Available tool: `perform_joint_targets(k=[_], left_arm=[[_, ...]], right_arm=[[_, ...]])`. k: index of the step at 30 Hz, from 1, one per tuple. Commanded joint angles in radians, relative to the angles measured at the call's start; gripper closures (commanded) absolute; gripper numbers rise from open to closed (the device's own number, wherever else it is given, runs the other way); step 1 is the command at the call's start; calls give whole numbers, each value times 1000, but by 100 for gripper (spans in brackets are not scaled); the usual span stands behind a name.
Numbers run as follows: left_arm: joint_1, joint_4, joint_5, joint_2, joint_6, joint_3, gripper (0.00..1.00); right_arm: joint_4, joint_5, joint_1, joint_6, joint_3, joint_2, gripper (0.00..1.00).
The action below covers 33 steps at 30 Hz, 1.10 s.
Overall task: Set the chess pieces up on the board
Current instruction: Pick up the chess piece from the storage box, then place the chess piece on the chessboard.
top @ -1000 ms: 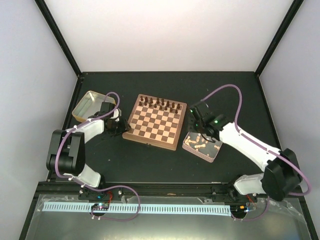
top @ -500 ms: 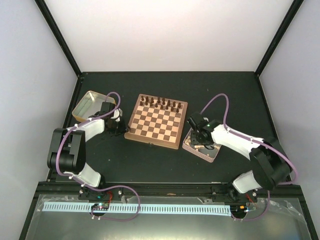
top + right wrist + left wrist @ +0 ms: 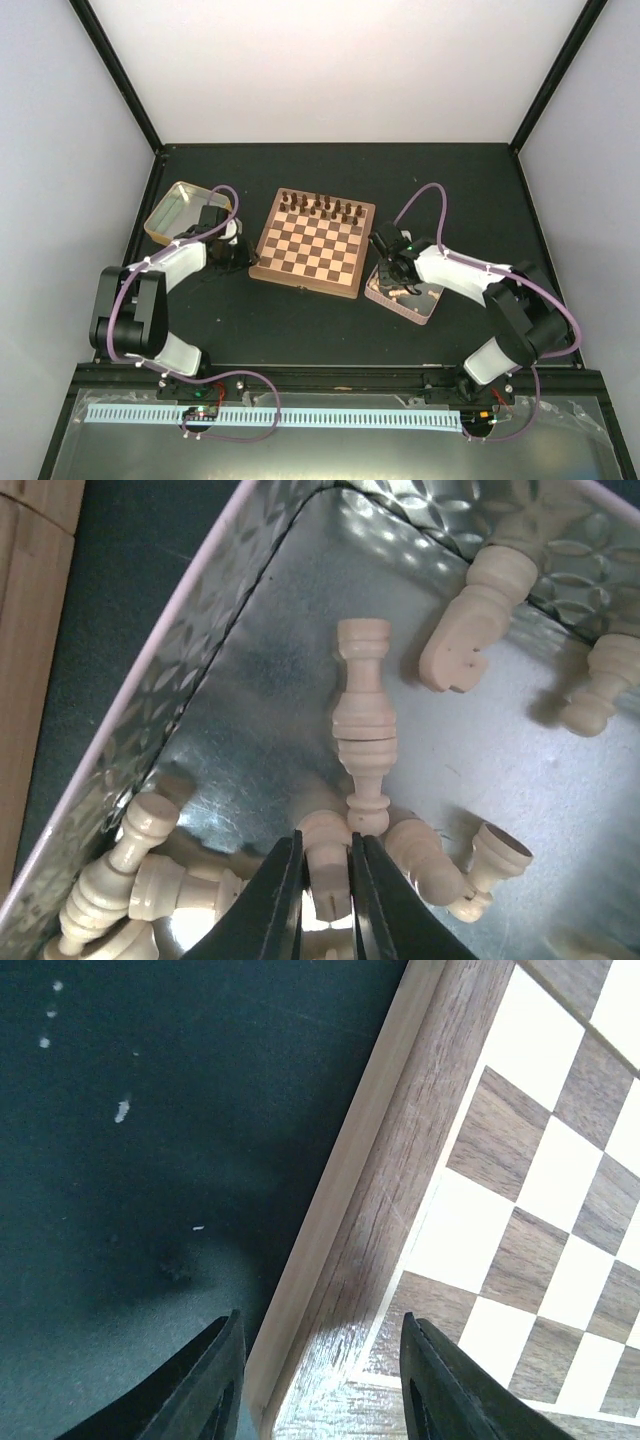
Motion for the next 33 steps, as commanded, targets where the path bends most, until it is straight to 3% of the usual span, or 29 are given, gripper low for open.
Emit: perform_joint_targets(k=[1,4,10,14,24,33], left_arm=[[-7,-46,-44,-60,11,24,55],[-6,-72,-64,-98,18,34,54],[-6,-129,-89,-214,32,48,52],[-6,-177,-105,-340,40,45,50],[-6,-292,-157,-698,60,38,44],[-6,-299,-237,-965,84,-46,35]], right_arm=[[45,29,-8,-46,19,4,93],[27,29,-8,-40,22,-17,99],[-67,-5,-1,12,71,-140,99],[-99,-59,62,29,186,-155,99],[-80,-25,320,72,566,175,99],[-88,-9,420,68,854,497,99]])
